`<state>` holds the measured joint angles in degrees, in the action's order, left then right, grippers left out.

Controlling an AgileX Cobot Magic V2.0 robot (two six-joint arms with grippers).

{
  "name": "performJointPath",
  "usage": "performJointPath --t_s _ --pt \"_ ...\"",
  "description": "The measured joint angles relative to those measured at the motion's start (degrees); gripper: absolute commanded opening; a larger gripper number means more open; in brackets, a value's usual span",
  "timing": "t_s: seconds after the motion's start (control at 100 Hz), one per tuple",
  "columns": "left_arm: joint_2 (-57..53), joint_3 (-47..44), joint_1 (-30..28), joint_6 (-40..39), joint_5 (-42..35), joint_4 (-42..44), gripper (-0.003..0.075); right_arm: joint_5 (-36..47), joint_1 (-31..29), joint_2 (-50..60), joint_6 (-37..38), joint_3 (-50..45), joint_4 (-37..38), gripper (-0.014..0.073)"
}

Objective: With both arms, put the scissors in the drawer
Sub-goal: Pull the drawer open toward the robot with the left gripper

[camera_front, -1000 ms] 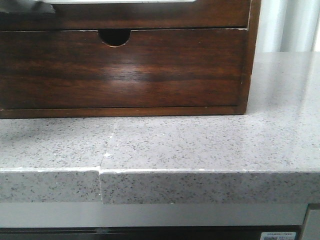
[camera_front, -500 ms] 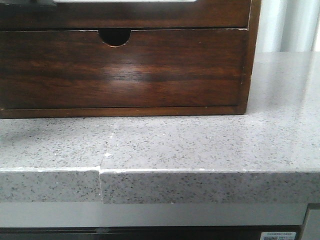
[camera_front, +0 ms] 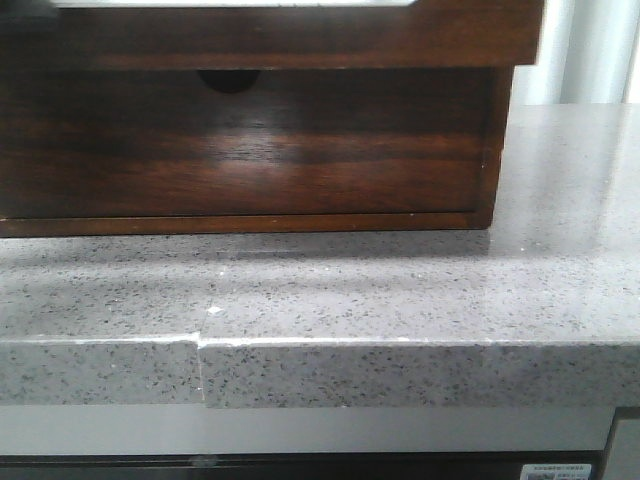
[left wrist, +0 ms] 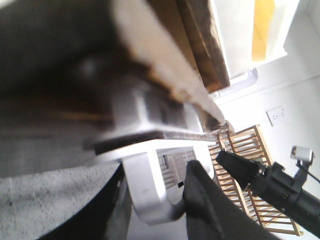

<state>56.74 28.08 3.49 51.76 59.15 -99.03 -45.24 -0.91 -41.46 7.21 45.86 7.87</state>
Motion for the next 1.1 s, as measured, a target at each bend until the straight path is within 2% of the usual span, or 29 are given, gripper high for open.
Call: performJointPath --t_s 0.3,0.53,0.61,0.7,0.77,0.81,1.1 --pt "-11.26 -5.61 0.00 -2.12 -0.44 1.81 0.0111 -0.26 0.00 0.00 0.00 0.00 0.00 0.0587" --pt "-14.10 -5.97 0.00 -3.47 0.01 3.19 0.0124 -0.30 0.00 0.00 0.00 0.00 0.00 0.0587" --pt "-14.35 -5.97 0.00 -3.88 0.01 3.50 0.0187 -0.30 0.00 0.00 0.00 0.00 0.00 0.0587" --pt "-14.70 -5.97 0.00 -2.21 0.20 5.09 0.0342 -0.30 0.00 0.00 0.00 0.00 0.00 0.0587" --pt "-15.09 -5.77 0.00 0.03 0.75 6.79 0.0436 -0.30 0.00 0.00 0.00 0.00 0.00 0.0587" --pt "-15.21 -5.77 0.00 0.63 1.07 7.26 0.0463 -0.30 0.00 0.00 0.00 0.00 0.00 0.0587" --pt "-15.43 -5.26 0.00 0.05 2.03 13.05 0.0473 -0.30 0.00 0.00 0.00 0.00 0.00 0.0587"
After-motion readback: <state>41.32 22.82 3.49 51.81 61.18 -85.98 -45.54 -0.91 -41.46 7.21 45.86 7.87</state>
